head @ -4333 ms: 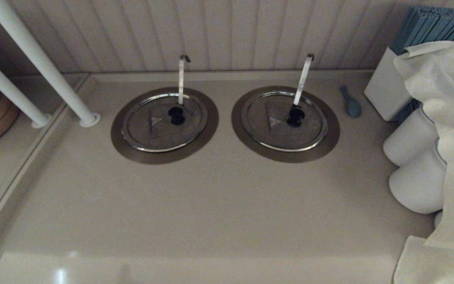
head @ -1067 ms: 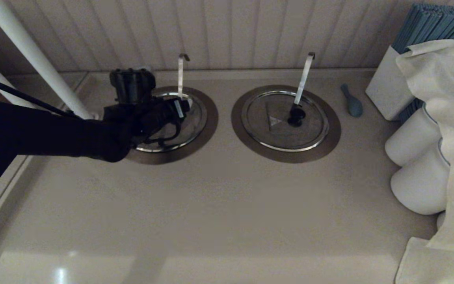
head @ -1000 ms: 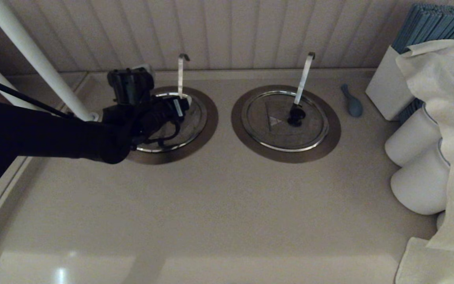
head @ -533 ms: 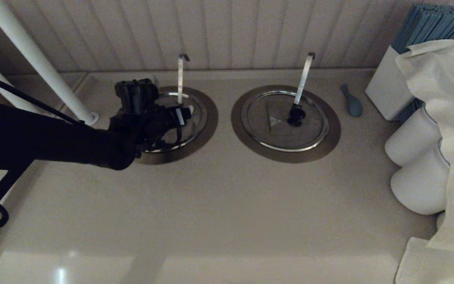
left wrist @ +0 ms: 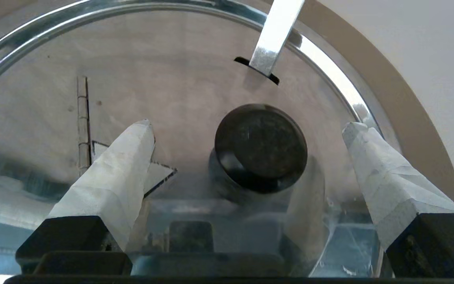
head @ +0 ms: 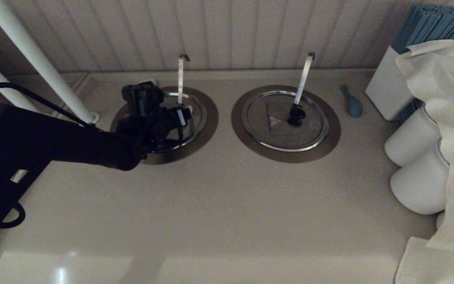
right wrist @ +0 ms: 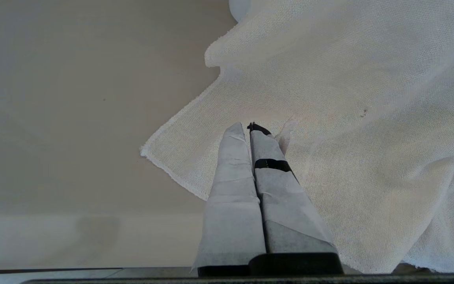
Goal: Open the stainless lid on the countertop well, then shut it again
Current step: Open the lid
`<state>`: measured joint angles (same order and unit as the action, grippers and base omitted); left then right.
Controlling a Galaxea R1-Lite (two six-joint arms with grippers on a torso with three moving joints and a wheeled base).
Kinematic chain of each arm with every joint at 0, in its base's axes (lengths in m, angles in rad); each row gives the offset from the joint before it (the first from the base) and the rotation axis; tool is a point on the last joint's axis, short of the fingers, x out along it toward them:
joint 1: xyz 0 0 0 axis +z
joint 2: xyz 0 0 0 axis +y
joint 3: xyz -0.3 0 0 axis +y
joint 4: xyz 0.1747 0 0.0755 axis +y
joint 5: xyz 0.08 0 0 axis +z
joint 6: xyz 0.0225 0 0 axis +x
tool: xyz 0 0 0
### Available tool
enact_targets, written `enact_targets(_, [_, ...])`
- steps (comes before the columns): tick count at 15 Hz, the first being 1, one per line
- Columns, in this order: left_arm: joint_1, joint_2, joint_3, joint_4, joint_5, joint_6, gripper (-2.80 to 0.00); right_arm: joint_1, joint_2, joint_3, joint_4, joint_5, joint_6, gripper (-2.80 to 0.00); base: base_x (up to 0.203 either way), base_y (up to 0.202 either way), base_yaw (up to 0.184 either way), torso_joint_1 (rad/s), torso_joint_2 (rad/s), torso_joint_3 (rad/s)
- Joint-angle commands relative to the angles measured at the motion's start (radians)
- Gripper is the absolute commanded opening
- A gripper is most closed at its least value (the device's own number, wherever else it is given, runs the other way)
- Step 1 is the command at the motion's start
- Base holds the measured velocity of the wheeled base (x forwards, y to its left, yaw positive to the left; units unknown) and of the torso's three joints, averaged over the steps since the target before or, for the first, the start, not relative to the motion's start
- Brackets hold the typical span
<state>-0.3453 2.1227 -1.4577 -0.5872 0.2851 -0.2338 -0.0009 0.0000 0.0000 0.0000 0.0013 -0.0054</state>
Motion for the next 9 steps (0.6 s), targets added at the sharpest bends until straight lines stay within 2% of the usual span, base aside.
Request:
enact_targets(1, [0.003,0.015,0.006,-0.049,0.000,-0.001,0.00,0.001,0.000,0.000,0.000,0.000,-0.001,-2.80,0.000,0.000,0.000,0.000,0.00,0.000])
enact_targets(4, [0.015,0.028,0.071,-0.262,-0.007,0.040,0.00,0.001,0.000,0.000,0.000,0.000,-0.001,-2.80,0.000,0.000,0.000,0.000,0.00,0.000])
enact_targets(5, [0.015,0.045,0.081,-0.293,-0.007,0.067,0.00,-0.001,0.000,0.000,0.000,0.000,-0.001,-2.80,0.000,0.000,0.000,0.000,0.00,0.000])
enact_targets(9, [0.019,0.063,0.087,-0.296,-0.007,0.072,0.00,-0.001,0.000,0.000,0.000,0.000,-0.001,-2.80,0.000,0.000,0.000,0.000,0.00,0.000])
